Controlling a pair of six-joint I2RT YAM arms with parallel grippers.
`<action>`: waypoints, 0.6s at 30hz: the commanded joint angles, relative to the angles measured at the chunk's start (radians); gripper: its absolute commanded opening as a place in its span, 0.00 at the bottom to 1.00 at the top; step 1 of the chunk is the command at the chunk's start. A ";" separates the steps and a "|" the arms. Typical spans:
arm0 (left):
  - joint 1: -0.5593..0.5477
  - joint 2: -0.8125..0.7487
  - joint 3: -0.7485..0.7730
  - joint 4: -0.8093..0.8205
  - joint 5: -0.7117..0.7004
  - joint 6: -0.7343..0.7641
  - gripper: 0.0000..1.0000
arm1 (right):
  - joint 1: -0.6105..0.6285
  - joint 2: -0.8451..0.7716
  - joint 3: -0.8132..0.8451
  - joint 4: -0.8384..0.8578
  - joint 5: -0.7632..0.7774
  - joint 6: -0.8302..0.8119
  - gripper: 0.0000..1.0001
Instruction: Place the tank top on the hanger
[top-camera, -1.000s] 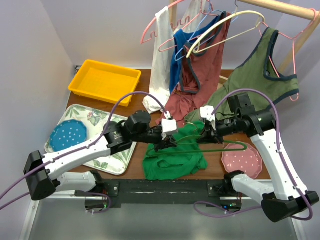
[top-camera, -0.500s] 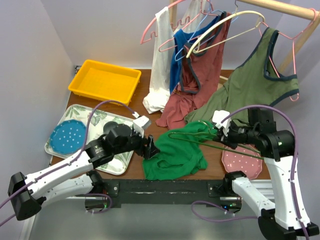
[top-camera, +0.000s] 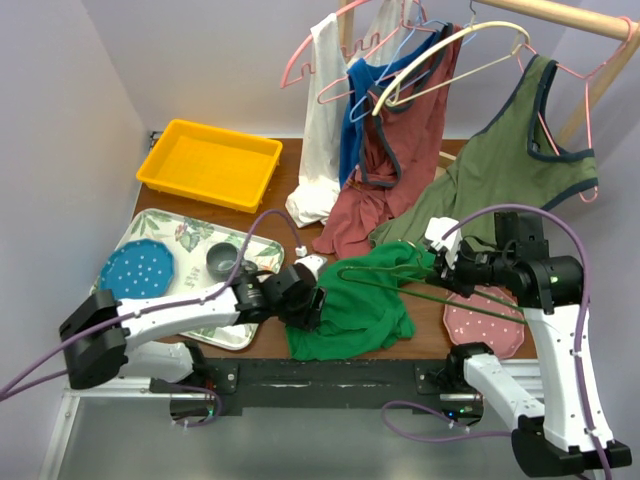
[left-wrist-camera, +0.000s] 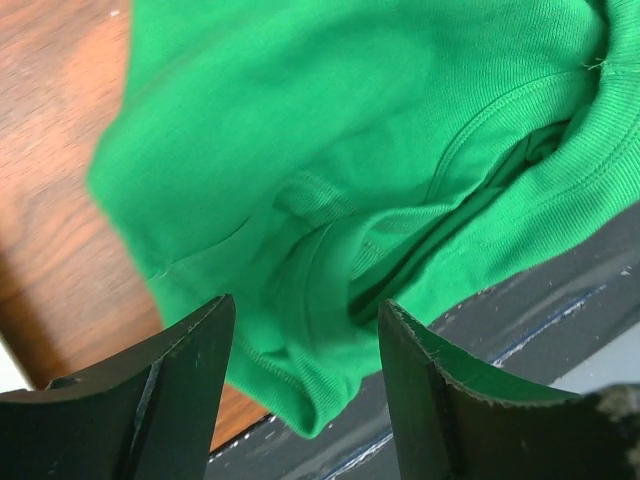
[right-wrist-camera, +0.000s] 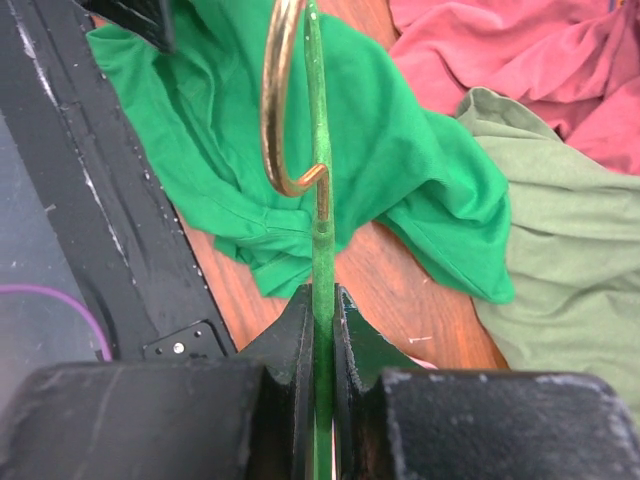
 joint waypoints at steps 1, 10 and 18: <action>-0.033 0.060 0.074 0.021 -0.051 -0.017 0.63 | -0.004 0.004 0.001 -0.056 -0.048 -0.022 0.00; -0.043 0.099 0.045 0.063 -0.048 -0.057 0.08 | 0.007 0.047 0.018 -0.116 -0.080 -0.095 0.00; 0.015 -0.071 0.025 0.026 -0.131 -0.127 0.00 | 0.082 0.085 0.032 -0.116 -0.115 -0.095 0.00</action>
